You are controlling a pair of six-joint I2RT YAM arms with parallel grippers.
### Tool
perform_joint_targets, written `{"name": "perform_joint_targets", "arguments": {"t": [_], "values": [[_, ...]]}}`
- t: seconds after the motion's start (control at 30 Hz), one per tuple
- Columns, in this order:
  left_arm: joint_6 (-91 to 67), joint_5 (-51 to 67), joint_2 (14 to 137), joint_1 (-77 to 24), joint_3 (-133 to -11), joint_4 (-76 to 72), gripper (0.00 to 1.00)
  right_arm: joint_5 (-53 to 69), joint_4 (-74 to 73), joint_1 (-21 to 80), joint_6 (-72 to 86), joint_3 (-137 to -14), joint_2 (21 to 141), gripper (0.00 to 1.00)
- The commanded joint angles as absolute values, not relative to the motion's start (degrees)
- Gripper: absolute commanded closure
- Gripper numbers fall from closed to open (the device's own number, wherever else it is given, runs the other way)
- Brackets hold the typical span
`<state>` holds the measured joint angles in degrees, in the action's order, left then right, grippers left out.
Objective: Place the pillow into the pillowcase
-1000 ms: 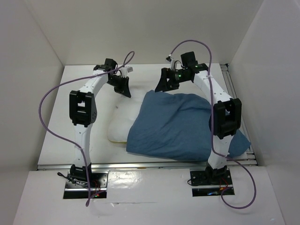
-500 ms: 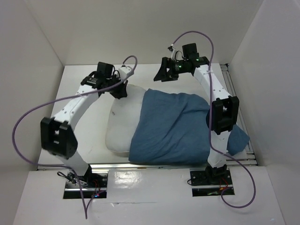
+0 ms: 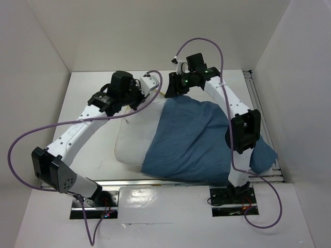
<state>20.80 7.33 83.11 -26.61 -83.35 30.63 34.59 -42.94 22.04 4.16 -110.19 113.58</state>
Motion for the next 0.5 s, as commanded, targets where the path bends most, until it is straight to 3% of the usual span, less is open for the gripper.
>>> {"name": "perform_joint_targets", "arguments": {"t": [0.0, 0.17, 0.27, 0.3, 0.33, 0.37, 0.4, 0.43, 0.47], "values": [[23.8, 5.3, 79.1, -27.9, -84.4, 23.9, 1.0, 30.4, -45.2, 20.3, 4.1, -110.0, 109.0, 0.55], [24.3, 4.7, 78.6, -28.5, -83.2, 22.8, 1.0, 30.4, -46.4, 19.1, 4.7, -110.0, 107.1, 0.57], [24.3, 4.7, 78.6, -28.5, -83.2, 22.8, 1.0, 31.8, -47.1, 17.1, 6.0, -110.0, 107.1, 0.33], [24.9, 4.7, 78.6, -28.5, -82.6, 22.8, 1.0, 32.6, -47.1, 17.1, 6.0, -110.0, 107.1, 0.3], [24.9, 4.7, 78.6, -28.5, -82.6, 22.2, 1.0, 33.7, -47.7, 16.6, 6.0, -110.6, 107.1, 0.34], [24.9, 4.7, 78.6, -28.5, -82.6, 22.2, 1.0, 34.4, -47.7, 16.6, 6.0, -110.6, 107.1, 0.45], [24.9, 4.7, 78.6, -28.5, -82.6, 22.2, 1.0, 34.9, -47.7, 16.0, 6.0, -110.6, 107.1, 0.59], [24.9, 4.7, 78.6, -28.5, -82.6, 22.2, 1.0, 35.8, -47.7, 16.0, 6.0, -110.6, 107.1, 0.86], [24.9, 4.7, 78.6, -28.5, -82.6, 22.2, 1.0, 36.3, -47.2, 16.0, 6.0, -110.6, 107.1, 0.96]]}}
